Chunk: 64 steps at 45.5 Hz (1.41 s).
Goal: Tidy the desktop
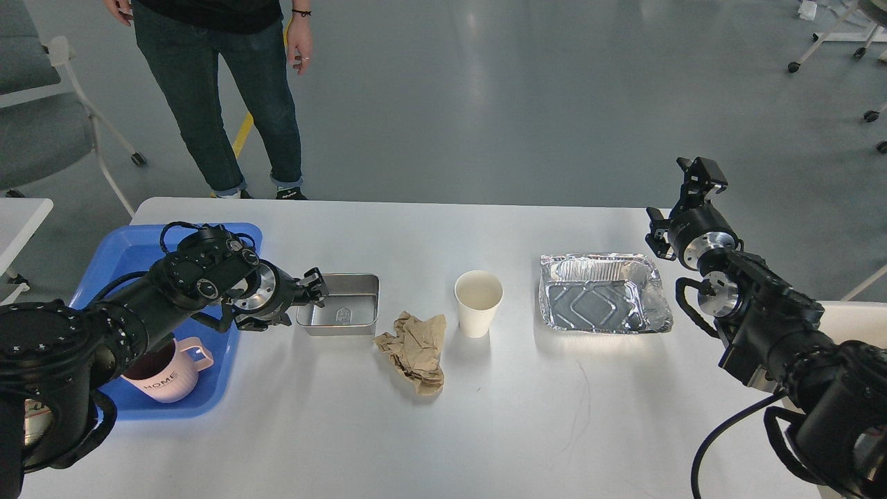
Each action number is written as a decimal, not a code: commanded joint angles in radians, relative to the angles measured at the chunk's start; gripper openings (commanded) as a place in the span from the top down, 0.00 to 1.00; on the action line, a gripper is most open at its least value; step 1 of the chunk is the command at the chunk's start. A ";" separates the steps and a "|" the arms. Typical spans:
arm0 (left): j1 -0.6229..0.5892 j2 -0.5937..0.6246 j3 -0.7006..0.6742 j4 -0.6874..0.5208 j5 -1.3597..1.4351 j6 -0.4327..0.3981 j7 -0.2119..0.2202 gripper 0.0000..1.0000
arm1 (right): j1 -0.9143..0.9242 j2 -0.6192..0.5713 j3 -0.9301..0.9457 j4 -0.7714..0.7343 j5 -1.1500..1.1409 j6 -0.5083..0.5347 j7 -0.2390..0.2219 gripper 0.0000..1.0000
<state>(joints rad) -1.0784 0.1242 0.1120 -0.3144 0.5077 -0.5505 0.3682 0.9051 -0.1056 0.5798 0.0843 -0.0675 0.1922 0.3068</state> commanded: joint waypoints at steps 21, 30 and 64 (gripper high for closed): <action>0.049 0.002 0.000 0.011 0.003 0.024 -0.011 0.39 | -0.011 0.001 0.000 0.000 -0.001 0.000 0.000 0.00; 0.052 -0.001 0.000 0.035 0.003 0.044 -0.032 0.39 | -0.011 0.003 0.000 0.000 -0.001 0.000 0.000 0.00; 0.052 -0.031 0.005 0.035 0.003 0.066 -0.034 0.78 | -0.020 0.001 0.000 0.000 -0.001 0.000 0.000 0.00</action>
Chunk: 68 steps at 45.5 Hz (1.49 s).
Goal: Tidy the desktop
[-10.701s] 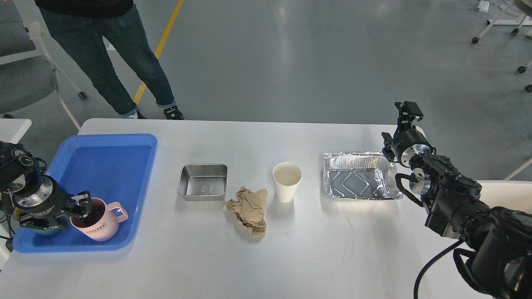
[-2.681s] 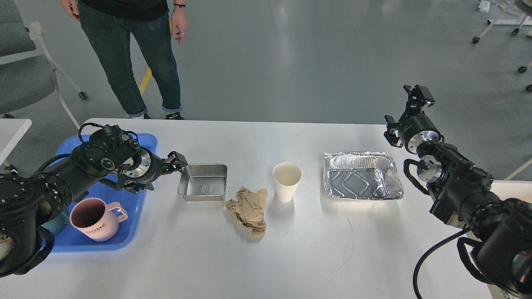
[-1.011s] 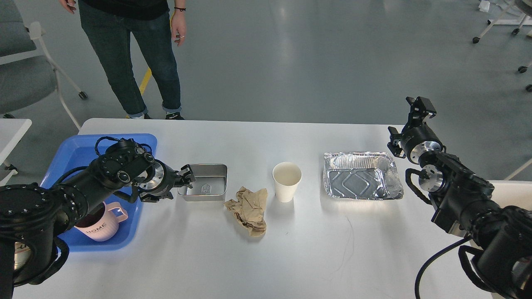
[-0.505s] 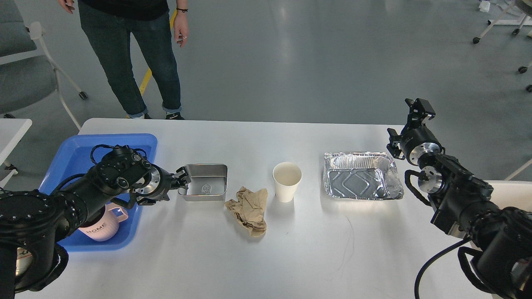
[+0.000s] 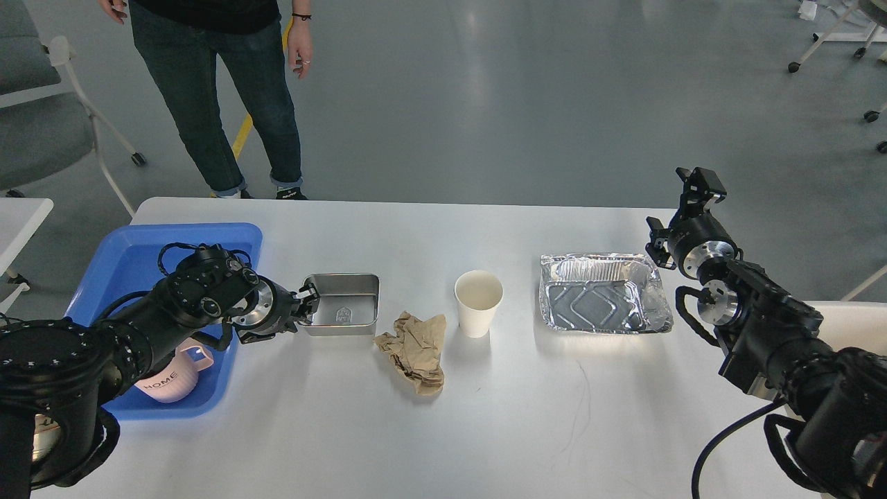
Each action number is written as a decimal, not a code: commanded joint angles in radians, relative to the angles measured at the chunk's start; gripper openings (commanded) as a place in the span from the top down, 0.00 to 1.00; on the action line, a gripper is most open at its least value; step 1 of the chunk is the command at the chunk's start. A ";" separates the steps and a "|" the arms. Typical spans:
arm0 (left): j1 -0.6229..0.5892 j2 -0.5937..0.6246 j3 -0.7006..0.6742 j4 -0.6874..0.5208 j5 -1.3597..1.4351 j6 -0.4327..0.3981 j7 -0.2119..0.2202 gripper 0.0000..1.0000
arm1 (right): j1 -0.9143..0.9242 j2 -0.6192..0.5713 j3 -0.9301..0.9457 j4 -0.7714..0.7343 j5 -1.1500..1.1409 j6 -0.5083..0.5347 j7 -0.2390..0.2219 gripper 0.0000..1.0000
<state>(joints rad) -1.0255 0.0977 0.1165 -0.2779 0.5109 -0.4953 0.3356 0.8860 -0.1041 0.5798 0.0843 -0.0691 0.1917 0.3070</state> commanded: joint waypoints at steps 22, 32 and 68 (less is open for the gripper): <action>0.001 -0.001 0.002 -0.001 -0.002 -0.009 -0.003 0.98 | -0.009 0.000 0.000 0.000 0.000 0.000 0.000 0.00; -0.007 0.010 0.002 -0.001 -0.002 -0.045 -0.003 1.00 | -0.010 0.000 0.000 -0.002 0.000 0.000 0.001 0.00; -0.315 0.253 -0.001 -0.006 -0.009 -0.402 0.022 1.00 | -0.010 -0.023 0.000 -0.002 0.000 0.000 0.000 0.00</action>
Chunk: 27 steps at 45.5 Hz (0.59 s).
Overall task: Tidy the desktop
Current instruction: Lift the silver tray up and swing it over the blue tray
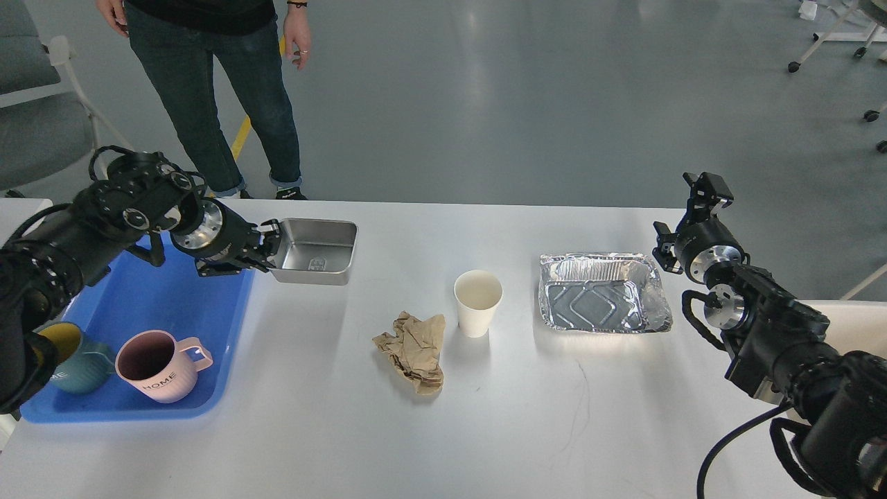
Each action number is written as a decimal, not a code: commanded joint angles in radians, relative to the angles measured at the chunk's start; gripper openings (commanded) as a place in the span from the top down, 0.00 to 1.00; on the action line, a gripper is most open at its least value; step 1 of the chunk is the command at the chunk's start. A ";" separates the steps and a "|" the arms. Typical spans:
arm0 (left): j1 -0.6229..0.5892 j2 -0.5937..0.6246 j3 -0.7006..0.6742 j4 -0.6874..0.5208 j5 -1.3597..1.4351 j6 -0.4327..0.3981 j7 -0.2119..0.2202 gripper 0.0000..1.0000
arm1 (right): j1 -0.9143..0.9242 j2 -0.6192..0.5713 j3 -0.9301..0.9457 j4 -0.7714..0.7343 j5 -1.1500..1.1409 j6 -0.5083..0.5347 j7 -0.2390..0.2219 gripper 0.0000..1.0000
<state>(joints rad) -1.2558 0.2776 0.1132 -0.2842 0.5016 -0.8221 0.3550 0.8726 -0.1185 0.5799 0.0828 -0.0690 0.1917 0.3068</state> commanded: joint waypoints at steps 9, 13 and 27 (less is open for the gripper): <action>-0.247 0.199 0.000 0.003 -0.005 -0.138 0.036 1.00 | 0.014 -0.010 0.000 0.000 0.000 0.000 0.000 0.00; -0.303 0.247 0.000 0.003 -0.006 -0.138 0.044 1.00 | 0.017 -0.010 0.000 0.000 0.000 0.000 0.000 0.00; -0.356 0.359 0.002 0.003 -0.003 -0.138 0.044 1.00 | 0.020 -0.020 0.000 0.002 0.000 0.000 0.000 0.00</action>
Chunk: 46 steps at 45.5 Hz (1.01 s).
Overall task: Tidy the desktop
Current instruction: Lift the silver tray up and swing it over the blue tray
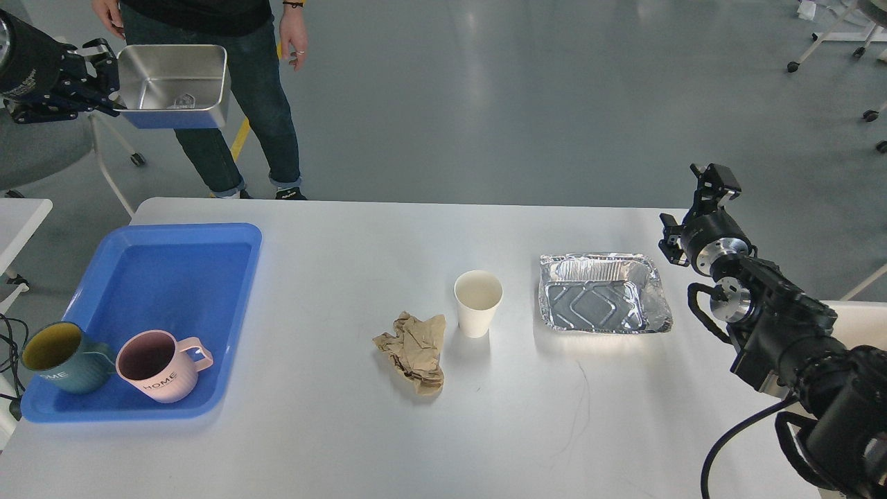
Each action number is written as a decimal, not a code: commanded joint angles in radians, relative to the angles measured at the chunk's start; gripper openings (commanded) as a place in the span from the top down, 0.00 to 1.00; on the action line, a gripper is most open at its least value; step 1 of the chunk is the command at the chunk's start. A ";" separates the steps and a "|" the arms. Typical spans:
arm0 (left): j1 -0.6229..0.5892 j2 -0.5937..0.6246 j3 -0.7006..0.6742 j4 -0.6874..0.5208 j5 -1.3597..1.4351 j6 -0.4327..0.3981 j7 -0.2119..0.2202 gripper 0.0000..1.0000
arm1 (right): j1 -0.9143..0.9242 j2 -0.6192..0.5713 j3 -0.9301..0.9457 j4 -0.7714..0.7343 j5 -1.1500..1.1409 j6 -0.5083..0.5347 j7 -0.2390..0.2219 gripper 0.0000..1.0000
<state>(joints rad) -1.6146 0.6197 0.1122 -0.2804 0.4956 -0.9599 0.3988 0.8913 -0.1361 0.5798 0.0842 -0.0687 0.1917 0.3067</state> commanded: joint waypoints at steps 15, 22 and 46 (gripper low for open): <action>0.148 0.020 -0.009 0.001 -0.006 0.101 -0.017 1.00 | 0.009 0.000 -0.002 0.000 -0.002 0.000 -0.001 0.00; 0.243 0.017 -0.054 0.001 -0.020 0.171 -0.021 1.00 | 0.009 0.000 -0.002 0.000 -0.005 0.000 -0.001 0.00; 0.490 -0.081 -0.106 0.001 -0.029 0.409 -0.084 1.00 | 0.006 0.027 -0.003 0.002 -0.014 -0.032 -0.001 0.00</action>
<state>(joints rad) -1.1633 0.5668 0.0060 -0.2790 0.4655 -0.5976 0.3258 0.8979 -0.1166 0.5767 0.0856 -0.0819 0.1663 0.3052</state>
